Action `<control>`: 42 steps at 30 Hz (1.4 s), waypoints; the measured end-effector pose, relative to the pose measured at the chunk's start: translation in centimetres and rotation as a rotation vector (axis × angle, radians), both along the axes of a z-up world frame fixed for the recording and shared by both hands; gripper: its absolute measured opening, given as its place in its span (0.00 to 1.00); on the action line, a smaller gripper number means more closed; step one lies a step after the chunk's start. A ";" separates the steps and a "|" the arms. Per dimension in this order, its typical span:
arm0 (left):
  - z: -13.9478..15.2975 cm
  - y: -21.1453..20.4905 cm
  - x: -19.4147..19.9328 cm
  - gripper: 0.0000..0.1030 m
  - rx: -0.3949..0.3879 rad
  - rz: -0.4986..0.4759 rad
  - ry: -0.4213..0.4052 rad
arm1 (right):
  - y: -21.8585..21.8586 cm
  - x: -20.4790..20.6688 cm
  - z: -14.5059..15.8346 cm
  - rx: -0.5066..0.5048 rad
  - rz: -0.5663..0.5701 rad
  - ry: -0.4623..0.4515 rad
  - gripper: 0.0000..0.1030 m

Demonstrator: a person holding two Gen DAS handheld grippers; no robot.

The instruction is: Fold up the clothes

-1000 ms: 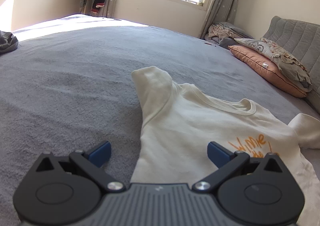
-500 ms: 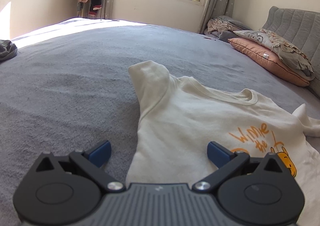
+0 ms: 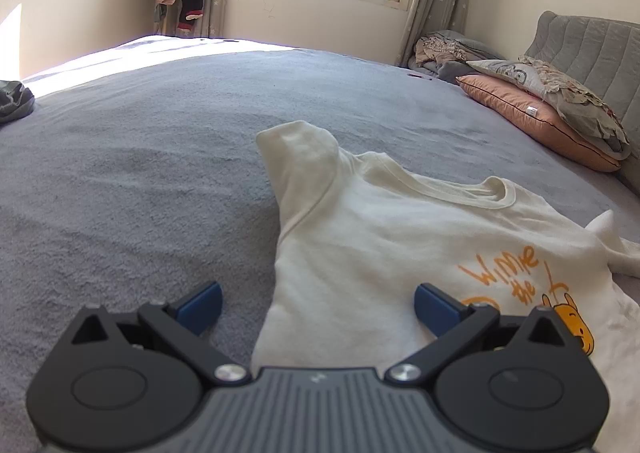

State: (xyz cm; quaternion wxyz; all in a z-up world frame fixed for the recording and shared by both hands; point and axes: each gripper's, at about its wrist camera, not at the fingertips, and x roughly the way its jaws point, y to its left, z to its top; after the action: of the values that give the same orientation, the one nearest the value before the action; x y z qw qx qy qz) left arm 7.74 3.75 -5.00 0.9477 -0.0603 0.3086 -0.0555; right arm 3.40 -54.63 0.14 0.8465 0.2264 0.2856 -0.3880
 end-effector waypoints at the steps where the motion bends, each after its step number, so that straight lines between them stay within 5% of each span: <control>1: 0.0 0.0 0.0 1.00 0.000 0.000 0.000 | 0.4 0.0 0.3 -0.047 -0.008 0.034 0.01; 8: 0.2 0.2 0.1 1.00 0.005 -0.002 0.009 | 0.5 -0.5 -1.1 -0.048 -0.011 0.155 0.08; 10: 0.4 0.4 0.1 1.00 0.006 0.001 0.015 | 1.2 -0.8 -0.6 -0.093 -0.003 0.172 0.32; 11: 0.5 0.5 0.1 1.00 0.010 0.006 0.017 | 1.6 -1.1 -0.2 -0.111 0.001 0.166 0.35; 21: 1.7 2.1 0.2 1.00 -0.007 0.026 0.052 | 7.2 0.1 4.7 -0.110 0.171 0.040 0.37; 31: 2.2 5.4 -1.0 1.00 -0.035 -0.048 0.062 | 21.2 5.8 6.5 -0.020 0.538 -0.009 0.38; 42: 1.4 7.5 -2.9 1.00 -0.064 -0.120 0.056 | 40.0 11.0 5.1 0.102 0.960 0.026 0.38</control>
State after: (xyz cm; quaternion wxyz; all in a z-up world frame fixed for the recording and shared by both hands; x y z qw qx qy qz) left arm 4.80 11.28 -3.64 0.9313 -0.0733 0.3359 -0.1204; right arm 14.35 -14.59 5.28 0.9142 0.1056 0.3870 0.0583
